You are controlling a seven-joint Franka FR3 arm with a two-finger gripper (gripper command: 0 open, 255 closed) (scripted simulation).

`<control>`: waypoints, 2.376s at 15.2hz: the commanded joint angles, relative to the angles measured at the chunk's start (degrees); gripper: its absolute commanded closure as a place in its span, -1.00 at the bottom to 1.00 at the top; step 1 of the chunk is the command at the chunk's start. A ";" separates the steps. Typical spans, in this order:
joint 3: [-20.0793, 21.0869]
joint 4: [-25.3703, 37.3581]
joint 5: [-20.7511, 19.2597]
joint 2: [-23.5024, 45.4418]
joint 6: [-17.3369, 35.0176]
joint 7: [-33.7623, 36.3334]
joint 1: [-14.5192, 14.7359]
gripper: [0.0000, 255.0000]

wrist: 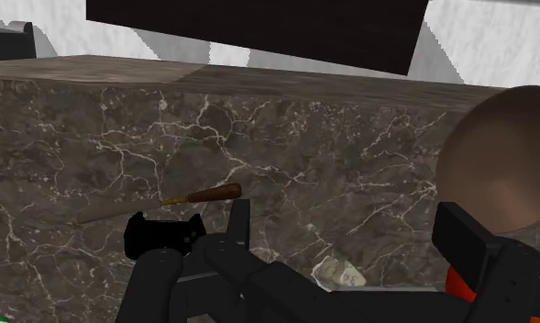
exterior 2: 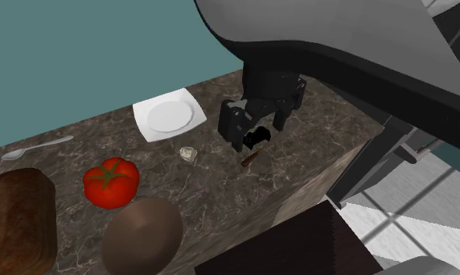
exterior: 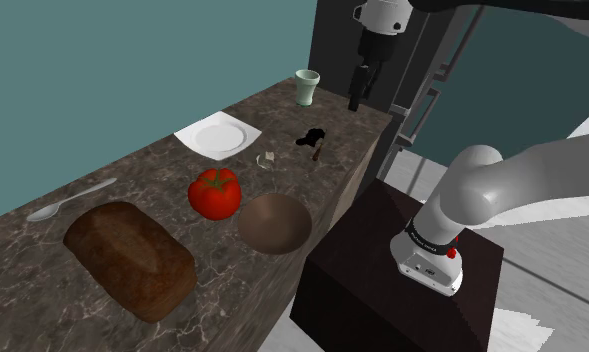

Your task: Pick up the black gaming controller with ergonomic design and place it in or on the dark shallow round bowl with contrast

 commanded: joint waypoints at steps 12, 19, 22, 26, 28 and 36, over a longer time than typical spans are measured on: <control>-5.22 -0.26 -3.61 17.86 16.51 -7.23 -3.10 -1.00; -8.14 4.35 -4.36 31.86 25.00 -11.47 -4.63 -1.00; -9.19 7.42 -4.18 38.18 27.86 -13.30 -5.26 -1.00; -10.29 12.52 -3.52 46.78 30.83 -15.75 -6.21 -1.00; -10.69 15.49 -3.06 51.12 31.93 -16.94 -6.77 -1.00; -10.67 14.70 -2.31 55.95 37.39 -17.86 -7.14 -1.00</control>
